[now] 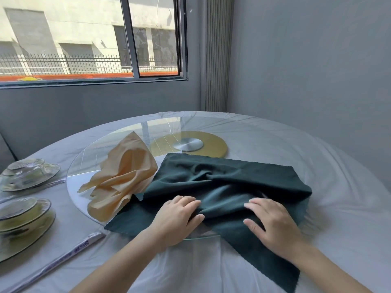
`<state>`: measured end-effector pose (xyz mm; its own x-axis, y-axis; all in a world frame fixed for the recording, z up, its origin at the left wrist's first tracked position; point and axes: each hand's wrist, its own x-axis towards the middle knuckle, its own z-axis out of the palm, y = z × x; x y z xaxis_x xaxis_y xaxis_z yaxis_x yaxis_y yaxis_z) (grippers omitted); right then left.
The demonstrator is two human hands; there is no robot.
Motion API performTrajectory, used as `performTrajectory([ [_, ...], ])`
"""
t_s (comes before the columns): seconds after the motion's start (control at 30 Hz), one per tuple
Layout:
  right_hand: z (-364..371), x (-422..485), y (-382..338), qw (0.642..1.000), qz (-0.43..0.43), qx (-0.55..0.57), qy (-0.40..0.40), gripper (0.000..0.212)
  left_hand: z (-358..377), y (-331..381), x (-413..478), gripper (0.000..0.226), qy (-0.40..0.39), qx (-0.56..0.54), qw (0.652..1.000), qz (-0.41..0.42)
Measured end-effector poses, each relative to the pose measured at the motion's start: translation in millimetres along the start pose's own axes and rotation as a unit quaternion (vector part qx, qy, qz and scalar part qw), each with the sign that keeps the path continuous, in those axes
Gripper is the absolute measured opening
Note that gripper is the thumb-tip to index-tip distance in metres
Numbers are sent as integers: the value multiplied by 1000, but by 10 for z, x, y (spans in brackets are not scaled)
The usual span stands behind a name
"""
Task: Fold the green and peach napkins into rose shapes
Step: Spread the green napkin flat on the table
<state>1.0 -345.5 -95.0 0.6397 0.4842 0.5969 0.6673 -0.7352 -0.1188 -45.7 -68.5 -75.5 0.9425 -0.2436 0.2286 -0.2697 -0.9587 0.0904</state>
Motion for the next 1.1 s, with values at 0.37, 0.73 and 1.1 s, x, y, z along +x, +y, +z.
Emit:
performTrajectory([
  [0.37, 231, -143, -309, 999, 23, 42, 21, 25, -6, 174, -343, 82, 9, -2, 1000, -28],
  [0.73, -369, -548, -371, 962, 39, 201, -183, 20, -158, -152, -632, 55, -40, -34, 990, -134],
  [1.1, -466, -496, -586, 969, 63, 107, -212, 91, -99, -17, -602, 78, -22, 59, 990, -125],
])
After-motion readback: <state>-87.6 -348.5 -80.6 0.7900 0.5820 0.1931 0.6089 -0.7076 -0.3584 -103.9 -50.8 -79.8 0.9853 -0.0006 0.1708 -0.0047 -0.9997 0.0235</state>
